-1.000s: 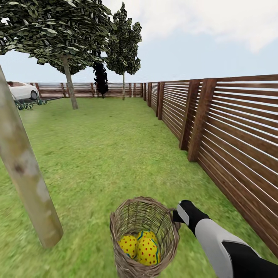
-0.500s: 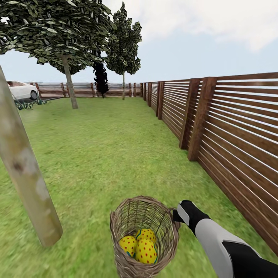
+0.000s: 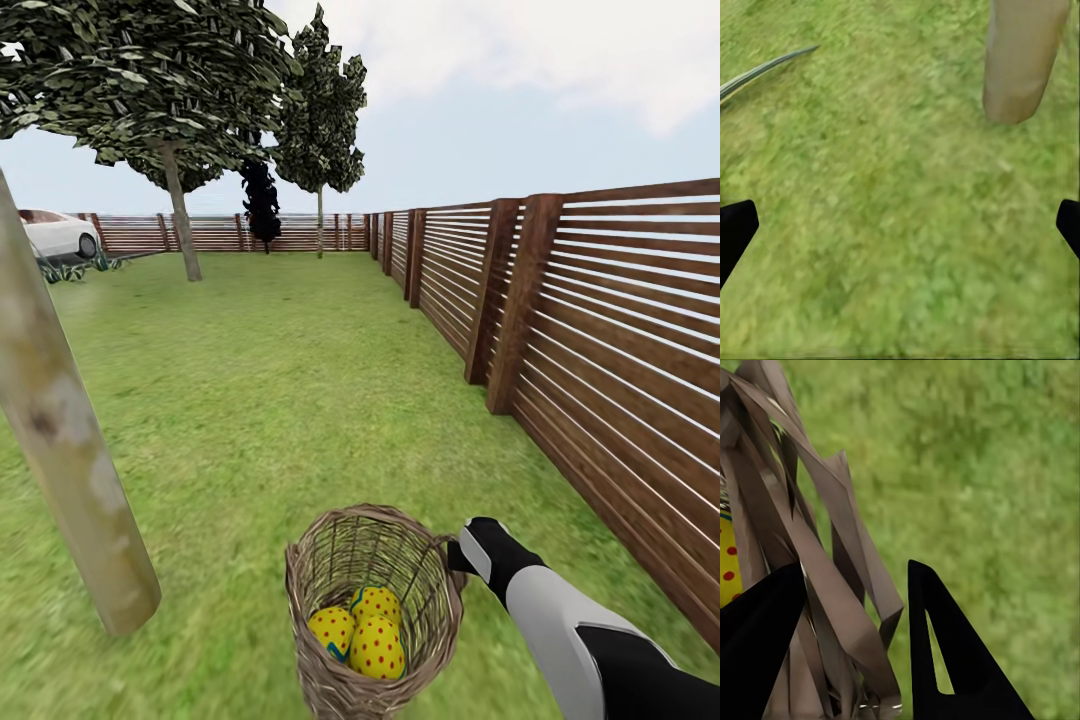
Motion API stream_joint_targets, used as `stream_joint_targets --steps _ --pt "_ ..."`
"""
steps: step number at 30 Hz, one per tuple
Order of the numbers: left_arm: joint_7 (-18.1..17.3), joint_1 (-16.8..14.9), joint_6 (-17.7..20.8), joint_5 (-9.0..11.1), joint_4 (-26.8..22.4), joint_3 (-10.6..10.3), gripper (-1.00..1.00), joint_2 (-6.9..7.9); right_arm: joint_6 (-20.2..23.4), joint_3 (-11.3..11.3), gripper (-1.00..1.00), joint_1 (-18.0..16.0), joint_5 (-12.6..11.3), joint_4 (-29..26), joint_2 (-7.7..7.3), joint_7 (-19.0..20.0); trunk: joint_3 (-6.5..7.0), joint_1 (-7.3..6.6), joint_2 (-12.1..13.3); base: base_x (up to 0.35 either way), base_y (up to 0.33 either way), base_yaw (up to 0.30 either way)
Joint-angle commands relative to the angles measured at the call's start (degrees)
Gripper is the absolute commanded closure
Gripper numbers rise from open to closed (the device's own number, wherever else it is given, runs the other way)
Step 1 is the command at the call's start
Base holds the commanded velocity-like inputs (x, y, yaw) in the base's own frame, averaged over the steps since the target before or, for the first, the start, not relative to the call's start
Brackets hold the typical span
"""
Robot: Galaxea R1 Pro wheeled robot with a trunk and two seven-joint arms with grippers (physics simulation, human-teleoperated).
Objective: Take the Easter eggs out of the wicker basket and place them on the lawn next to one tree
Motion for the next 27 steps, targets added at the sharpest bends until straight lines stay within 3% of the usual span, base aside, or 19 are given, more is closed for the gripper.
stream_joint_targets --steps 1,4,6,8,27 --pt "-3.58 0.15 0.76 -0.59 -0.06 0.04 -1.0 0.02 0.08 -0.55 1.0 -0.03 -0.65 -0.11 0.06 -0.2 -0.05 0.01 -0.05 0.0 0.0 0.0" --pt "-12.37 1.39 1.0 -4.87 -0.06 0.01 -1.0 -0.09 0.09 -0.56 1.0 -0.03 -0.66 -0.12 0.04 -0.2 -0.05 0.01 -0.05 0.0 0.0 0.0" --pt "-15.86 1.67 0.88 -6.64 -0.06 0.04 -1.0 -0.14 0.09 -0.56 1.0 -0.03 -0.66 -0.12 0.02 -0.2 -0.05 0.01 -0.05 0.0 0.0 0.0" --pt "-17.02 1.76 0.87 -7.25 -0.06 0.05 -1.0 -0.25 0.09 -0.56 1.0 -0.03 -0.66 -0.12 0.04 -0.2 -0.05 0.01 -0.05 0.0 0.0 0.0" --pt "-17.12 1.81 0.67 -7.65 0.03 0.06 -1.0 -0.07 -1.12 -0.13 1.0 0.06 -0.66 -0.28 -0.05 0.42 -3.46 4.18 -7.67 0.0 0.0 0.0"
